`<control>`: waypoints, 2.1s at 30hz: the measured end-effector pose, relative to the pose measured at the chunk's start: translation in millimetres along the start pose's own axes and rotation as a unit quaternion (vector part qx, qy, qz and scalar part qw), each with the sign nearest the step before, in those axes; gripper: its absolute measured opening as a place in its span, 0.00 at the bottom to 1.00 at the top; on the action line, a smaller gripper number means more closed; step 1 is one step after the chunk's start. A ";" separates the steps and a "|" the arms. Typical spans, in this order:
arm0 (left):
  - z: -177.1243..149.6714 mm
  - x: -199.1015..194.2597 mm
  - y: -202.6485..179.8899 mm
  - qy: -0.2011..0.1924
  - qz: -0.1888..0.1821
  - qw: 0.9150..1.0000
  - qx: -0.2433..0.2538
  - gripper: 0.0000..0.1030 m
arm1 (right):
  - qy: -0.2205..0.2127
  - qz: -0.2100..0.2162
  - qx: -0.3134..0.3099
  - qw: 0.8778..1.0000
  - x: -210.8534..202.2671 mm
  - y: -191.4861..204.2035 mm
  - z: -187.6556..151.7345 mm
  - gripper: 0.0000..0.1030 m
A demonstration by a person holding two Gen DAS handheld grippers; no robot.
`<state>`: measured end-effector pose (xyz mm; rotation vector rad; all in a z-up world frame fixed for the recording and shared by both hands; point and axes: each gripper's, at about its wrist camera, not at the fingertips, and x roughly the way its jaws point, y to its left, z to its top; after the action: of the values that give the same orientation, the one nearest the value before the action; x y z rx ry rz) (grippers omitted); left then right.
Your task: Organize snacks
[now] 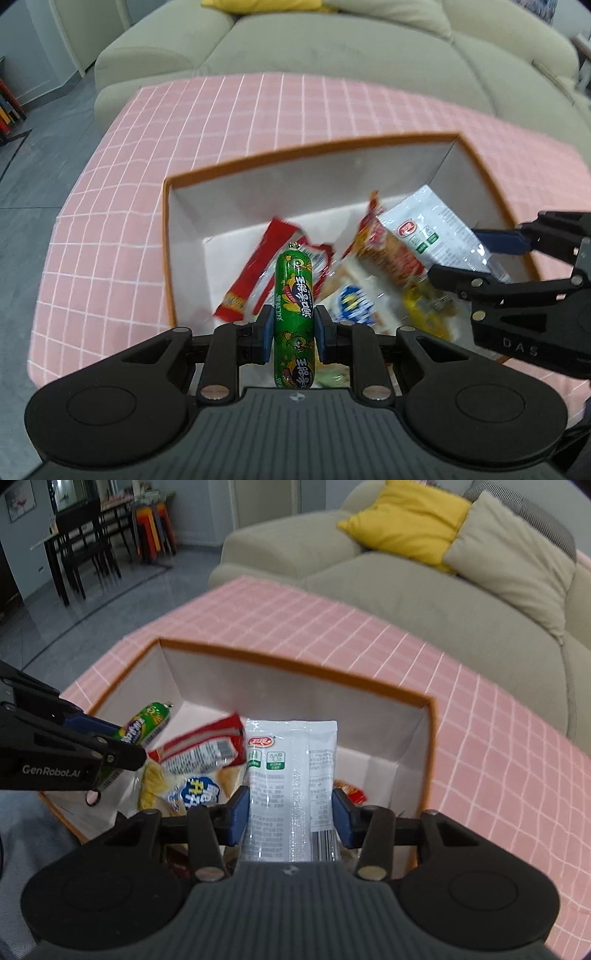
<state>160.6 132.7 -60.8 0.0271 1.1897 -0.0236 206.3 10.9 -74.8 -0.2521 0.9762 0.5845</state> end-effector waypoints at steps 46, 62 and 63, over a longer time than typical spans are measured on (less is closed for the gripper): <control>4.0 -102.7 -20.3 -0.155 0.002 0.988 0.009 0.55 | -0.083 0.000 0.053 0.995 -81.1 1.4 11.8 0.90; -45.4 -190.5 -50.9 -0.325 0.041 0.944 -0.040 0.72 | -0.242 -0.090 0.060 0.964 -197.5 11.2 -54.3 0.94; -49.2 -191.6 -54.0 -0.328 0.050 0.943 -0.036 0.74 | -0.246 -0.093 0.059 0.963 -201.7 13.0 -59.7 0.94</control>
<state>42.0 81.2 98.3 0.0123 0.5181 0.0951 71.5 -76.4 61.8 -0.0825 0.4956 0.3874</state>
